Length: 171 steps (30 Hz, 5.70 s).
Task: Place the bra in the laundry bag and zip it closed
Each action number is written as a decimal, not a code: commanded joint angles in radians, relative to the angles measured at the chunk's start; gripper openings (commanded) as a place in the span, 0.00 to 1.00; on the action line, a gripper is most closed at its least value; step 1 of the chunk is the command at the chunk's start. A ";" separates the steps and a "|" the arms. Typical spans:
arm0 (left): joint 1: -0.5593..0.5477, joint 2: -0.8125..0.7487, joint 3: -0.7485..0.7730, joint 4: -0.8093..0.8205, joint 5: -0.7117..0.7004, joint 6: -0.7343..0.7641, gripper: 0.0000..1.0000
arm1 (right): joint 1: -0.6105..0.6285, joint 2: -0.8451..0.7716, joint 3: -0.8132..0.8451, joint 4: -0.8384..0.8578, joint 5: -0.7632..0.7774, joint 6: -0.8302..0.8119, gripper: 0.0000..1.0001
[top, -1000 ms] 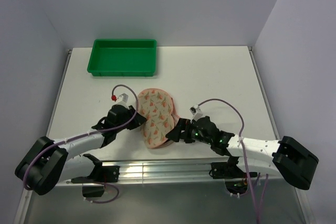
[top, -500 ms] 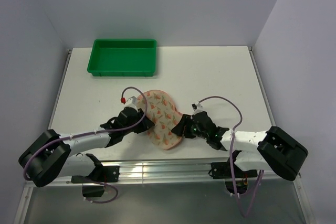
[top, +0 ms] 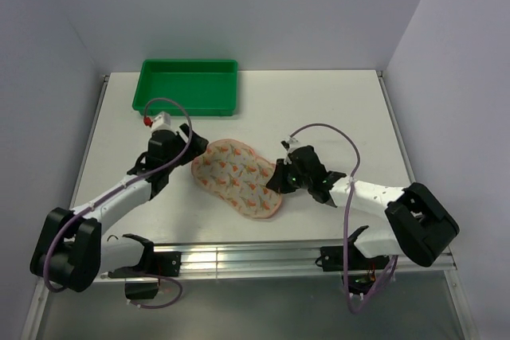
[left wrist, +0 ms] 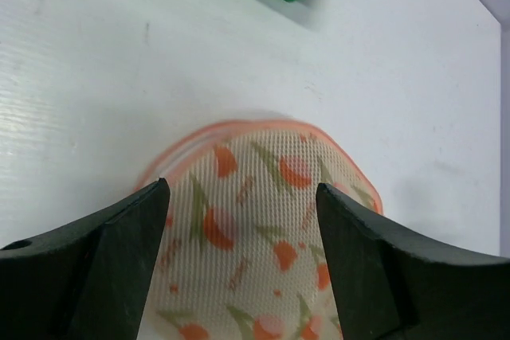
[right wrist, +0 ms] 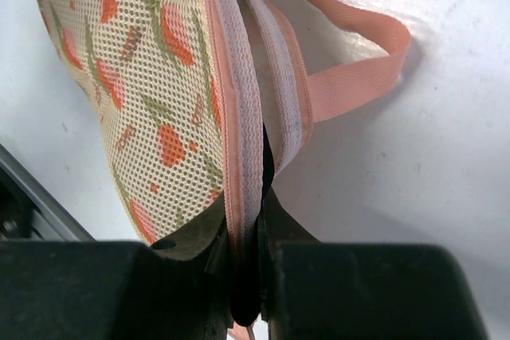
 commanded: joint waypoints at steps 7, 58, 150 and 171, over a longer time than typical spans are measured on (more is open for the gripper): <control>0.075 -0.071 -0.172 0.052 0.057 0.112 0.89 | -0.051 0.079 0.136 -0.153 -0.222 -0.231 0.09; -0.293 -0.094 -0.369 0.364 -0.012 -0.341 0.00 | 0.183 -0.472 -0.058 -0.226 0.196 0.257 0.92; -0.715 -0.062 -0.234 0.062 -0.240 -0.174 0.23 | 0.259 0.380 -0.140 0.846 0.135 0.774 0.01; -0.763 -0.051 -0.225 0.082 -0.359 -0.151 0.41 | 0.262 0.268 -0.094 0.670 0.120 0.752 0.00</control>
